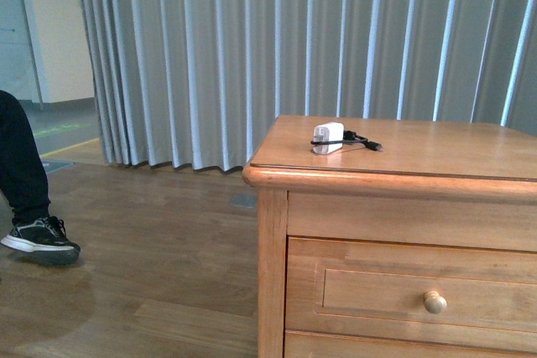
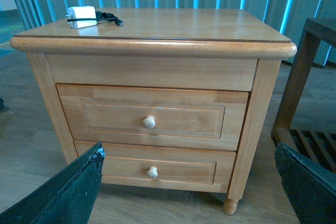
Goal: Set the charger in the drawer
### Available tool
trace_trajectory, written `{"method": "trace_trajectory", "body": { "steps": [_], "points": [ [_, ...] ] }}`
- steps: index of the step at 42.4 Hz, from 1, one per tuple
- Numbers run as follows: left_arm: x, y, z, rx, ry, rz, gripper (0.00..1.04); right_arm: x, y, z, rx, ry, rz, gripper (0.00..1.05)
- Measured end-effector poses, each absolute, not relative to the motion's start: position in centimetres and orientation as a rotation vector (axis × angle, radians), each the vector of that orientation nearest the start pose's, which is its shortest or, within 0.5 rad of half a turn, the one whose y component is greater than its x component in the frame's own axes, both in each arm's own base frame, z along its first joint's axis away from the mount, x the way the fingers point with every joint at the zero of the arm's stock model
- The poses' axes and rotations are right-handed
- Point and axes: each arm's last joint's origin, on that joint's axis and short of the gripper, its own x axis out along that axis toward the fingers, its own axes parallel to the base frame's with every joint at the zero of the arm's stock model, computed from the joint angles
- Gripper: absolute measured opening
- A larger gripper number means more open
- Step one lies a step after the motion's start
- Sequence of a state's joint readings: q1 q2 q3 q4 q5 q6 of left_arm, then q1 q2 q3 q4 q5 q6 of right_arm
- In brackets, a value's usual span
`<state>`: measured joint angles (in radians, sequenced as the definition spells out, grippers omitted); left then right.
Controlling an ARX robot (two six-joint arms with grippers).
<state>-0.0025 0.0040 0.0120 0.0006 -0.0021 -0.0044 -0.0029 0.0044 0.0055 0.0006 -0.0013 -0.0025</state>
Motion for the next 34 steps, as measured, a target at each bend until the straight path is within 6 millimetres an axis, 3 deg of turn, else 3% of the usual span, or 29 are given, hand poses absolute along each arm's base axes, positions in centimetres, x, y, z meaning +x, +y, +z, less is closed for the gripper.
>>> {"method": "trace_trajectory", "body": {
  "steps": [8, 12, 24, 34],
  "points": [
    [9.7, 0.0, 16.7, -0.004, -0.009, -0.001, 0.99, 10.2, 0.3, 17.9, -0.159, -0.133, -0.065, 0.96],
    [9.7, 0.0, 16.7, -0.004, -0.009, 0.0, 0.99, 11.1, 0.7, 17.7, -0.21, -0.097, -0.046, 0.96],
    [9.7, 0.0, 16.7, -0.004, -0.009, 0.0, 0.99, 15.9, 2.9, 16.6, -0.271, 0.041, 0.095, 0.96],
    [9.7, 0.0, 16.7, -0.004, -0.009, 0.0, 0.99, 21.8, 4.6, 14.2, -0.293, 0.14, 0.154, 0.96]
  ]
}}
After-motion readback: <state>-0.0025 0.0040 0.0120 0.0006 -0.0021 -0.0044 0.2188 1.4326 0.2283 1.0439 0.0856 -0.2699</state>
